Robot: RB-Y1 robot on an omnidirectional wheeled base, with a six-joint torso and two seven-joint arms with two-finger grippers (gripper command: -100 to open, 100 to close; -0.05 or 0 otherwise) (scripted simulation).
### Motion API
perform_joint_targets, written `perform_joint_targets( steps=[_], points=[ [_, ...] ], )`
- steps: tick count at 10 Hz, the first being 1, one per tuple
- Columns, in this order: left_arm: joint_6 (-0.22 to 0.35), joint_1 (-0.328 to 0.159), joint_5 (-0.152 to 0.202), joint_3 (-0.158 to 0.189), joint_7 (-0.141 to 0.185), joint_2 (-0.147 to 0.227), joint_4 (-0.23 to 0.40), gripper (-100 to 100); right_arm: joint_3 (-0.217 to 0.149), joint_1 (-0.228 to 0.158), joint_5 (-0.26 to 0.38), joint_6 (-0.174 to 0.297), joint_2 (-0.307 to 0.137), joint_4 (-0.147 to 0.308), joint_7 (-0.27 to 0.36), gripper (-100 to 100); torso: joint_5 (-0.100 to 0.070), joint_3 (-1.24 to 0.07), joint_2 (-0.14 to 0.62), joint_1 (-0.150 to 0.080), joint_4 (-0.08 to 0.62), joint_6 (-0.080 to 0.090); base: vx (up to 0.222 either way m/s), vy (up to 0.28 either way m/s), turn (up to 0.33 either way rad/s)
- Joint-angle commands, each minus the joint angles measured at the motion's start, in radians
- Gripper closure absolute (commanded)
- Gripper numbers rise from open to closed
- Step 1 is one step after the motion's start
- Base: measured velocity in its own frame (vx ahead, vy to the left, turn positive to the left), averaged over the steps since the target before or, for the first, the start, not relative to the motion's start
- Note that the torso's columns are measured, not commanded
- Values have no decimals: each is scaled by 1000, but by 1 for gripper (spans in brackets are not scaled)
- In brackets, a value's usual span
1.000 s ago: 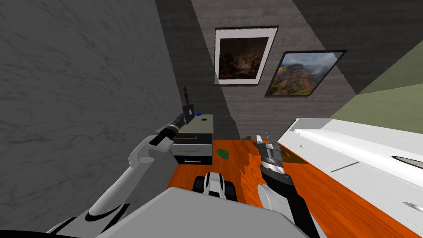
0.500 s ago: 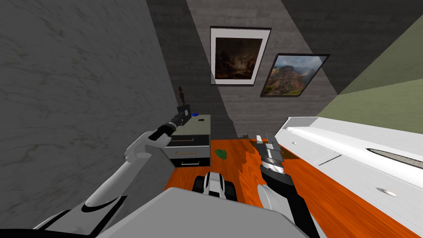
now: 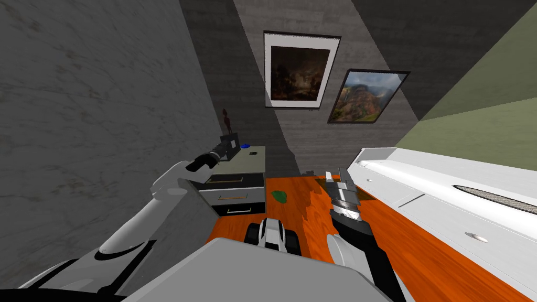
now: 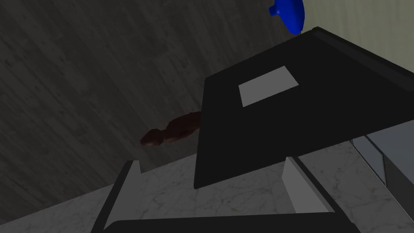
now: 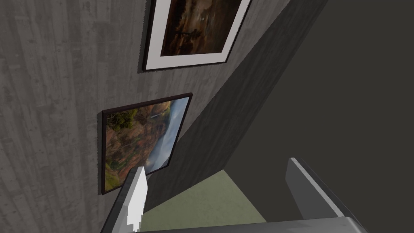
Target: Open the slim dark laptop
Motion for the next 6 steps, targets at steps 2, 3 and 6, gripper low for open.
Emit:
perform_joint_targets(
  steps=[2, 3, 6],
  points=[
    [110, -21, -9, 37, 5, 76, 53, -100, 0, 0, 0, 0, 0, 0, 0, 0, 0, 0, 0, 1, 0, 0, 90, 10, -38],
    [119, -21, -9, 37, 5, 76, 53, -100, 0, 0, 0, 0, 0, 0, 0, 0, 1, 0, 0, 2, 0, 0, 56, 12, -9],
    [201, -34, -13, 63, 10, 131, 79, -100, 0, 0, 0, 0, 0, 0, 0, 0, 0, 1, 2, 0, 1, 0, 48, 1, -27]
  ],
)
